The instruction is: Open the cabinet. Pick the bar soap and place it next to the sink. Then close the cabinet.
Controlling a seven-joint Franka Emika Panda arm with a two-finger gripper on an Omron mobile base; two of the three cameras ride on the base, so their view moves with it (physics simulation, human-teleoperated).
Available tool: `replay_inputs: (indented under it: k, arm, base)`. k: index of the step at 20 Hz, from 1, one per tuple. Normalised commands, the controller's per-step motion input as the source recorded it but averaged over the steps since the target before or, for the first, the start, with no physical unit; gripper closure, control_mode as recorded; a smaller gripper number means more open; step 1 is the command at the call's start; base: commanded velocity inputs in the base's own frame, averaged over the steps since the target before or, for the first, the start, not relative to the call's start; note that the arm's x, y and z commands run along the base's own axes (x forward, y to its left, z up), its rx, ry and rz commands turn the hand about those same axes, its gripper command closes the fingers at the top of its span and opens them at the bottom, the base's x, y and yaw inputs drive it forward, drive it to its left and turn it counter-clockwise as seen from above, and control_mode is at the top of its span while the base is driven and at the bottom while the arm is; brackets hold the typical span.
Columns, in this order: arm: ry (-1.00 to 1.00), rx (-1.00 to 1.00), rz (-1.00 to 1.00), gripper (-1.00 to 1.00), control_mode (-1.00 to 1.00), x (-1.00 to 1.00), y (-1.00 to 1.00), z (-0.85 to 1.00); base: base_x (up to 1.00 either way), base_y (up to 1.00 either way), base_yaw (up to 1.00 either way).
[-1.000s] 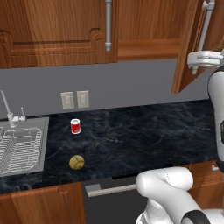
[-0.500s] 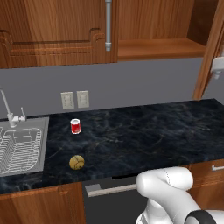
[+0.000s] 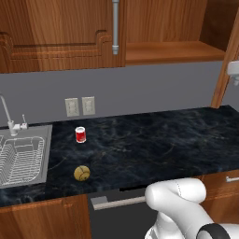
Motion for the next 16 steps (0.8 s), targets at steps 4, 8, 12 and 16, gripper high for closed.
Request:
replay_inputs:
  k: [4, 8, 12, 16]
  arm:
    - [-0.09, 0.0, 0.13, -1.0, -1.0, -0.45, 0.32, 0.0]
    - [-0.05, -0.01, 0.14, -1.0, -1.0, -0.58, 0.48, 0.0]
    - [0.0, -0.05, 0.12, -1.0, -1.0, -0.51, 0.59, 0.06]
    - [0.03, -0.15, 0.08, -1.0, -1.0, -0.14, 0.83, 0.05]
  base:
    - [0.0, 0.0, 0.0]
    - [0.0, 0.0, 0.0]
    - [0.0, 0.0, 0.0]
    - [0.0, 0.0, 0.0]
